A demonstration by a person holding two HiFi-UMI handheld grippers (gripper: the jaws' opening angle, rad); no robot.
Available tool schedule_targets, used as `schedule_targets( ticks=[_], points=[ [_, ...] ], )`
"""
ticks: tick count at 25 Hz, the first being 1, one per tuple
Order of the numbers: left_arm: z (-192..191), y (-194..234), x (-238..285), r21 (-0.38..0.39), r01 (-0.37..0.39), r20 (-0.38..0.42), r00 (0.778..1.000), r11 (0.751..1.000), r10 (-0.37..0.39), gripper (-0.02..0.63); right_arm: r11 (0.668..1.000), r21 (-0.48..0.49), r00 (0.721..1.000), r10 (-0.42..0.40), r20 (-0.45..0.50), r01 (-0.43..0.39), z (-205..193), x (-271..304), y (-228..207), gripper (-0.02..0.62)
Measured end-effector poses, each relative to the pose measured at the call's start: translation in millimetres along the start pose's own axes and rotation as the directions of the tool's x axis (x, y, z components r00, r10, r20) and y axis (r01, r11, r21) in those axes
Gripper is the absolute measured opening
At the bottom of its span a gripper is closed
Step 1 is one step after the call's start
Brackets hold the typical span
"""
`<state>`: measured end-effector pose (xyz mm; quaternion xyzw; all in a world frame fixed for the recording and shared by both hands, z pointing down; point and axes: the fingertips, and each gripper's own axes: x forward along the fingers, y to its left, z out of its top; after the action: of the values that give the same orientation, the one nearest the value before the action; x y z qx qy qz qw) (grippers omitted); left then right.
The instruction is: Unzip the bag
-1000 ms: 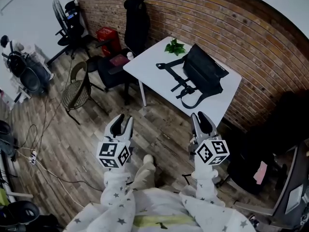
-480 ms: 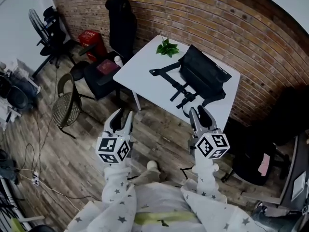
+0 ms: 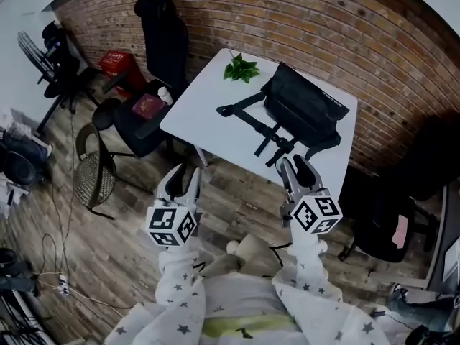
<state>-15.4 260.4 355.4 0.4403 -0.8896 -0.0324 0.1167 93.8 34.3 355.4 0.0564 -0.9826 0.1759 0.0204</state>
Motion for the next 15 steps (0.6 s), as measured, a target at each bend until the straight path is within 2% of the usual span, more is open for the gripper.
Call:
schedule_targets(
  ticks=[8, 15],
  points=[
    [-16.3, 18.8, 33.4, -0.032, 0.006, -0.043, 0.999, 0.999, -0.008, 0.132, 1.0, 0.008, 1.0, -0.009, -0.02, 0.009, -9.8, 34.3, -11.8, 0.146],
    [9.2, 39.5, 103.5, -0.018, 0.051, -0.025, 0.998, 0.999, -0.051, 0.132, 0.999, 0.03, 0.999, -0.032, -0.007, 0.032, 3.1, 93.9, -40.9, 0.146]
  ],
)
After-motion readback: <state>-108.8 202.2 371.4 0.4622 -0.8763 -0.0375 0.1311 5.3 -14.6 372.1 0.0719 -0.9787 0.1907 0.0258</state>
